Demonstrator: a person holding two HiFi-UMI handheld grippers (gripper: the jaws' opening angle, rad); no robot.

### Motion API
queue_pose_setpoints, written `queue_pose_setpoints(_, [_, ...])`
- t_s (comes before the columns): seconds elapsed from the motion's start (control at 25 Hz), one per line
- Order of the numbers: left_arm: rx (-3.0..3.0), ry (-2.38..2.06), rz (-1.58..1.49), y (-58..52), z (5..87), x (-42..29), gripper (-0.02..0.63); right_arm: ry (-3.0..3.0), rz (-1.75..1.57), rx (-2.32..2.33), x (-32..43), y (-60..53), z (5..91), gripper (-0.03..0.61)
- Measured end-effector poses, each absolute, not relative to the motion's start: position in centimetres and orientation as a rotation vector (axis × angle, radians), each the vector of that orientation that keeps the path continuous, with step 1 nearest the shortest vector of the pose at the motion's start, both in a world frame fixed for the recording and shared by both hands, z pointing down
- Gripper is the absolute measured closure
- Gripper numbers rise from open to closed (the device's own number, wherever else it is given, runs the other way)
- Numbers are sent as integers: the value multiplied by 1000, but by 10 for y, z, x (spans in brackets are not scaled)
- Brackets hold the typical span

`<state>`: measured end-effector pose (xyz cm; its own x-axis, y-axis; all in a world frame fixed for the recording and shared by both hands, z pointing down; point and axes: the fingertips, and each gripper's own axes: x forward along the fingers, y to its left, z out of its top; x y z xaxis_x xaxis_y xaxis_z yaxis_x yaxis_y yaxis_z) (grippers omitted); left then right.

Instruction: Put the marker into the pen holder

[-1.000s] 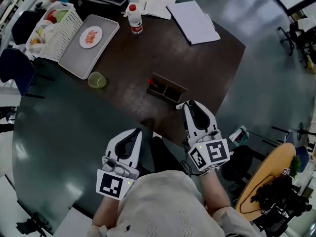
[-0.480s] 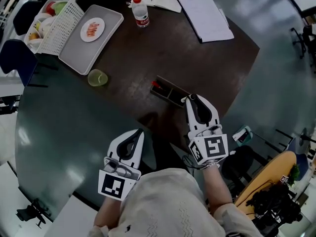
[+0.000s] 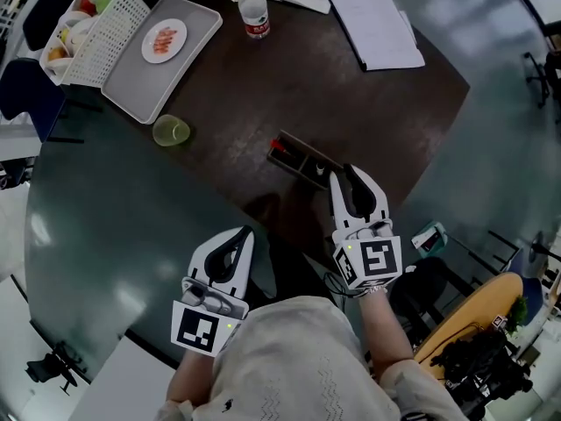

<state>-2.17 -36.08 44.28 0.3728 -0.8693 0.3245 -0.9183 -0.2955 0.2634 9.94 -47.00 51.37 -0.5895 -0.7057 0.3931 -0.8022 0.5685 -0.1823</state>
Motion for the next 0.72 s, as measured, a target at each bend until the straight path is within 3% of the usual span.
queue_pose_setpoints(0.24, [2286,-1547,127,-362,431,-16,604,-2583,489,1293,104,-469,498,495])
queue_pose_setpoints(0.36, [2303,-1558,130,-360,427,-16,604,-2633,505,1273,102,-464,488,561])
queue_pose_setpoints(0.72, [2330,-1622,108,-352,406,-33,604,-2702,477,1174,88,-433,456,563])
